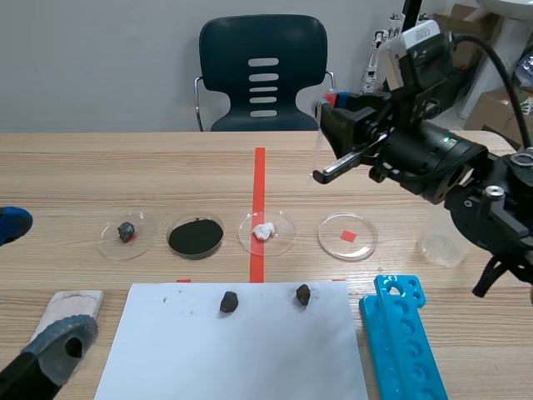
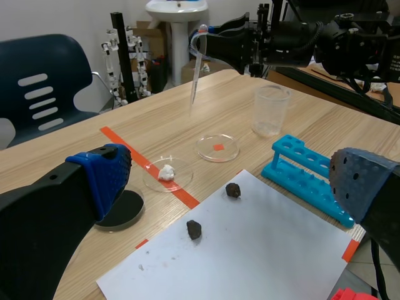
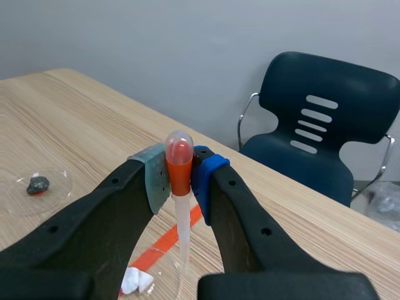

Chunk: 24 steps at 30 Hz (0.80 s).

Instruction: Squeeze the dropper onto the mineral

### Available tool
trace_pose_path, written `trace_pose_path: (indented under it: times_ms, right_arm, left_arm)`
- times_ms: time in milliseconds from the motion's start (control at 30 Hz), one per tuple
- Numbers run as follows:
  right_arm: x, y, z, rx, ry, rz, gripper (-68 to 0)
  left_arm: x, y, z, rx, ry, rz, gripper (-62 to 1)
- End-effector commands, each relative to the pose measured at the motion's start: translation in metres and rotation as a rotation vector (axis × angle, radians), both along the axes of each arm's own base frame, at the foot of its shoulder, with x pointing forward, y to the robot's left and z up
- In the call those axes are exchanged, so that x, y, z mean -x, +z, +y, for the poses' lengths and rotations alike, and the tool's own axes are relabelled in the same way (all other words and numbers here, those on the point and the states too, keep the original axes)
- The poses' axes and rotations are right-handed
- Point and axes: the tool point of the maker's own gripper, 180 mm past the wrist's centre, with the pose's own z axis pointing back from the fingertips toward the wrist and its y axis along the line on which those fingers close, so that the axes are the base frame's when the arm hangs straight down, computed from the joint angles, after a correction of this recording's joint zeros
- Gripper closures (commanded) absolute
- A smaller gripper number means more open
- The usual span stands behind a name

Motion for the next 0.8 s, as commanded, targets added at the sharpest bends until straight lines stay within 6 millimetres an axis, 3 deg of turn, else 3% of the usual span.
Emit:
trace_pose_path:
  times_ms: [0, 367, 767]
  right_arm:
    - [-0.004, 0.016, 0.006, -0.014, 0.014, -0.044, -8.8]
    - [0.006, 0.005, 0.046, 0.014, 0.089, -0.030, -8.8]
    - [0.005, -0.033, 0.056, 0.058, 0.083, 0.042, -8.7]
  left_arm:
    - [-0.001, 0.009, 0.000, 0.021, 0.004, -0.023, -62.3]
    - [-0.001, 0.009, 0.000, 0.021, 0.004, -0.023, -62.3]
    - [-0.001, 0.009, 0.000, 0.021, 0.004, -0.023, -62.3]
